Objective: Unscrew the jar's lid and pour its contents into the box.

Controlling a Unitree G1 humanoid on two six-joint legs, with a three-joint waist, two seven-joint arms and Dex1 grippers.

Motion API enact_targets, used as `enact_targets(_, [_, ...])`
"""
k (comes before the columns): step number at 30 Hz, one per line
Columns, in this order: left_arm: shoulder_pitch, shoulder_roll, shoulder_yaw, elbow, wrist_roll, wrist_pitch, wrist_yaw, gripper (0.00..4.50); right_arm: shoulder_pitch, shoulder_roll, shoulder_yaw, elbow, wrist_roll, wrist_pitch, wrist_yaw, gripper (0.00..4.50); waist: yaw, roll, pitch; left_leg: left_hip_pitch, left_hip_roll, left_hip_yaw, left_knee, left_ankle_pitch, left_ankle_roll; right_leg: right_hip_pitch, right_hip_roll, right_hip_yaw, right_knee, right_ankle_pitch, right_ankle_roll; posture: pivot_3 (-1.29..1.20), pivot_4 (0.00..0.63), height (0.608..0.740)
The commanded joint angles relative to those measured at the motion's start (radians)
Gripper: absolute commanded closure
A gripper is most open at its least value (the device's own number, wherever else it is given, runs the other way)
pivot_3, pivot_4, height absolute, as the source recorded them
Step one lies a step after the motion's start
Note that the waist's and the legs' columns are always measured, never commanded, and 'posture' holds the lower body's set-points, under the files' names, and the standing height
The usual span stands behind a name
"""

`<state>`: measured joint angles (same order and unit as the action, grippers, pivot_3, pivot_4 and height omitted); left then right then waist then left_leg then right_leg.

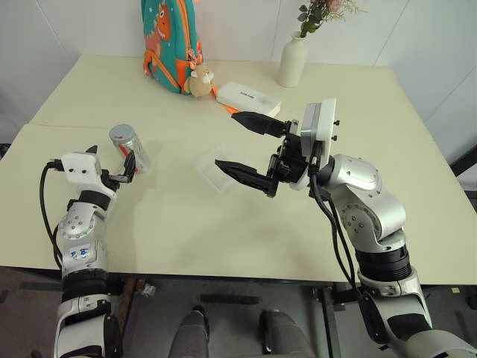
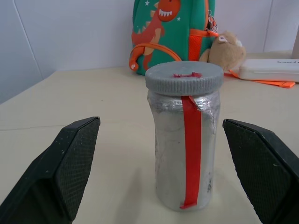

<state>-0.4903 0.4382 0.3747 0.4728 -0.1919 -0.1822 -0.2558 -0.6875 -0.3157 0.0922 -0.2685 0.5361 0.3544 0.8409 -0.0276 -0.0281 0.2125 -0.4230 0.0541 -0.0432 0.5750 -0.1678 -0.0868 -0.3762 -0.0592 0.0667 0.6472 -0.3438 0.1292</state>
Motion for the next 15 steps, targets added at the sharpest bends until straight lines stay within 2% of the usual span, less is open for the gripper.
enact_targets(1, [-0.071, 0.023, -0.02, 0.078, 0.026, -0.048, 0.005, 0.01, 0.004, 0.01, 0.001, -0.062, 0.015, 0.01, -0.025, 0.0, 0.0, 0.0, 0.0, 0.0, 0.0, 0.0, 0.0, 0.0, 0.0, 0.0, 0.0, 0.0, 0.0, 0.0, 0.0, 0.0, 0.15, 0.74])
enact_targets(11, [-0.196, 0.061, -0.066, 0.288, 0.065, -0.134, -0.015, 0.01, 0.013, 0.011, 0.004, -0.093, 0.012, 0.036, -0.061, 0.0, -0.002, 0.0, 0.0, 0.0, 0.0, 0.0, -0.001, 0.0, 0.0, 0.0, 0.0, 0.0, -0.001, 0.0, 0.001, 0.0, 0.15, 0.74])
enact_targets(15, [-0.205, 0.065, -0.074, 0.326, 0.07, -0.133, -0.002, 0.89, 0.019, 0.006, 0.003, -0.098, 0.014, 0.04, -0.065, 0.0, 0.0, 0.0, 0.0, 0.0, 0.0, 0.0, -0.001, 0.0, 0.0, 0.0, 0.0, 0.0, -0.001, 0.0, 0.001, 0.0, 0.15, 0.74])
